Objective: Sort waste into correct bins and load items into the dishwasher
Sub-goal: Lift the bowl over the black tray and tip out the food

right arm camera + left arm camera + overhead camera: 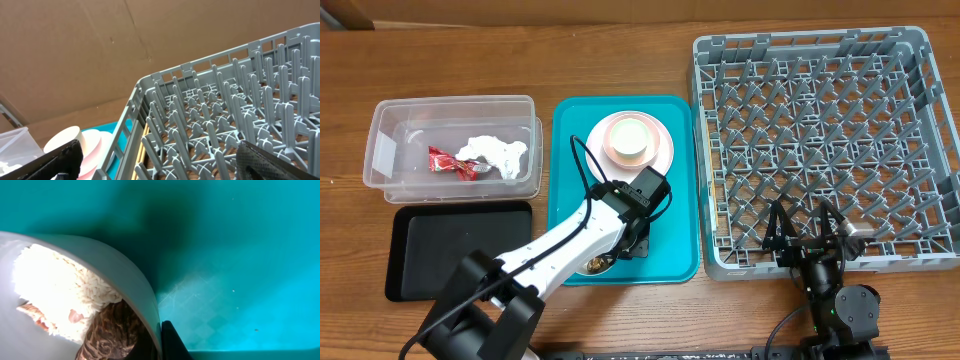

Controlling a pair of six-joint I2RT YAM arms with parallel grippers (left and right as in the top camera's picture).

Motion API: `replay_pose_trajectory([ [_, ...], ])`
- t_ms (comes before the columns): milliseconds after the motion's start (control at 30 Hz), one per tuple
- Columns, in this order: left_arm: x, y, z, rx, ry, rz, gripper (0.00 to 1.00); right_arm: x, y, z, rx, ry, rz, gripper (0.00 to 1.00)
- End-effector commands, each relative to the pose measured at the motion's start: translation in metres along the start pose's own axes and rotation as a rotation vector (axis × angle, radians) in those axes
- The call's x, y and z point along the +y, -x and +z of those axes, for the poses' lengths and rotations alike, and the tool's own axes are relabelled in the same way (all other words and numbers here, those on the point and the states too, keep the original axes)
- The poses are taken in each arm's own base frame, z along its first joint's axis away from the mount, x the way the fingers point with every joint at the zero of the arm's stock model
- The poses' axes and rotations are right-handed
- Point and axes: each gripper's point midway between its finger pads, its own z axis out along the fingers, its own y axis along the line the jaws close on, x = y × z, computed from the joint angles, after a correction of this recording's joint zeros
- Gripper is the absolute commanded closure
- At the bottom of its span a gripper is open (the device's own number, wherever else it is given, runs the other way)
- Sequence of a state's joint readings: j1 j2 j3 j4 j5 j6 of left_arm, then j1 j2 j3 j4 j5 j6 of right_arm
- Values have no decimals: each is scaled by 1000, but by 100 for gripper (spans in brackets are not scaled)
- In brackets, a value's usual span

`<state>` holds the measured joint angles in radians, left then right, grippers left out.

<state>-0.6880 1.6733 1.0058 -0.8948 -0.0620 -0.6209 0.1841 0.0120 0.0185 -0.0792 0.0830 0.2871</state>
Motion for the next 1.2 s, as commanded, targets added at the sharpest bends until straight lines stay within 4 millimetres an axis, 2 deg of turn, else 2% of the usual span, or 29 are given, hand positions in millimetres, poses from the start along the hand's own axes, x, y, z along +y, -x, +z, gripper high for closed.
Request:
replay_pose_trajectory([
  [0,-10,13,-28,-72,-49,46,96,0,-2,0,-2,4,-6,0],
  [233,-3,17,-66,-95,-101,68,96,0,-2,0,-2,4,-6,0],
  [400,24,20,-96,-116,-104,5,96,0,-2,0,-2,4,-6,0],
  [533,54,27,-113,-152,-107,-64,96,0,-2,0,-2,4,-6,0],
  [867,145,35,-114,-121,-151,-332,96,0,-2,0,-2,4,-6,0],
  [933,169,36,-112,-125,-142,-423,96,0,-2,0,-2,4,-6,0],
  [1000,182,37,-112,-134,-163,-463,96,0,-2,0,-2,4,-6,0],
  [1167,204,48,-116,-208,-338,-536,96,0,-2,0,-2,4,-6,0],
])
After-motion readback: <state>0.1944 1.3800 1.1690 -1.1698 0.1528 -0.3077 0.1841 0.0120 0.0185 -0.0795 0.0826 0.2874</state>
